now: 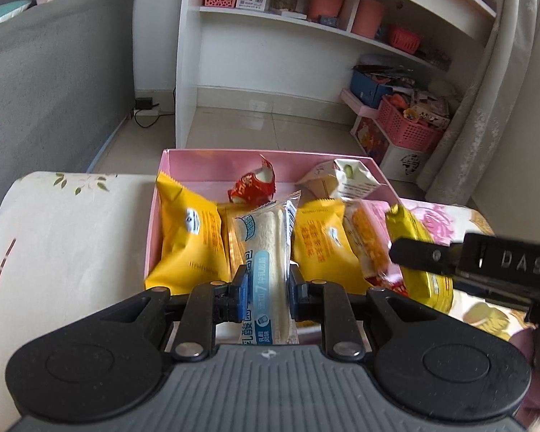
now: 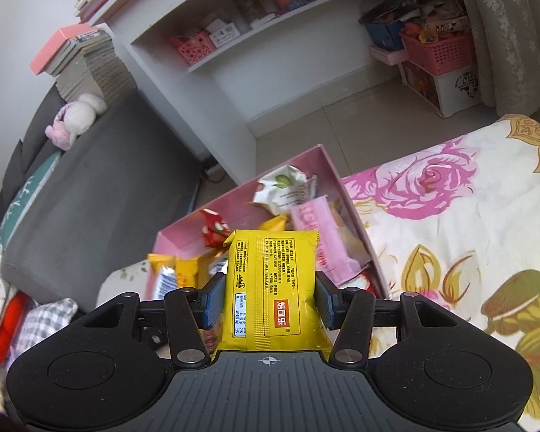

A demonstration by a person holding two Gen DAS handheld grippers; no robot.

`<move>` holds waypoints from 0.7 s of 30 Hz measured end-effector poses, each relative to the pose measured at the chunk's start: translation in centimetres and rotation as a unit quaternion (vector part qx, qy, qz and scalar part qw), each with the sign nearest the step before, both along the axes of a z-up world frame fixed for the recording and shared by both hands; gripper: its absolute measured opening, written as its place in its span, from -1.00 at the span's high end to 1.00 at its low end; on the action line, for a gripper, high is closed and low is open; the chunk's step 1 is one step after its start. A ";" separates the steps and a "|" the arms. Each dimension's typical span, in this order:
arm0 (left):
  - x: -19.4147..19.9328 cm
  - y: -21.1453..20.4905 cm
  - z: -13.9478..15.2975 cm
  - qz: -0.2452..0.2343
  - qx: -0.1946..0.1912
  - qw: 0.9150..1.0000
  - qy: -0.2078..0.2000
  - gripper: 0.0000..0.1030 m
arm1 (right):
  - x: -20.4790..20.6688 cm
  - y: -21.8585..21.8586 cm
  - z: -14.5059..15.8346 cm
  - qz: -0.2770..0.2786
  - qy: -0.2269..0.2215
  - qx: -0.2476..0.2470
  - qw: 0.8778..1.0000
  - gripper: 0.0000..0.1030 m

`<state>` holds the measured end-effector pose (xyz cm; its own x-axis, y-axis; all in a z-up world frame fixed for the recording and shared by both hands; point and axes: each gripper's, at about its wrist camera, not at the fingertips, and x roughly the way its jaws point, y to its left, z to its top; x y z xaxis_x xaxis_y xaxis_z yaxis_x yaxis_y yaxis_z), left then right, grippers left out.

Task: Organize snacks
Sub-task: 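Carry the milk bar pack and yellow pack into the pink box and open both tools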

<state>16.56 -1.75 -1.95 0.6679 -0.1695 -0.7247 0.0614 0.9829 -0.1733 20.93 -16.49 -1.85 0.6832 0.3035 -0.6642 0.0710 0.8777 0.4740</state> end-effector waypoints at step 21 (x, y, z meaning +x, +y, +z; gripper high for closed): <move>2.5 -0.6 -0.2 -0.007 0.052 0.996 -0.067 0.41 | 1.8 -1.3 -1.3 -0.029 -0.053 0.097 0.993 -0.36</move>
<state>19.09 -2.33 -2.15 0.7572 -0.1090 -0.6440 0.0918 0.9940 -0.0603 22.72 -17.83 -3.14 0.7666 0.3761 -0.5204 0.0593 0.7655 0.6407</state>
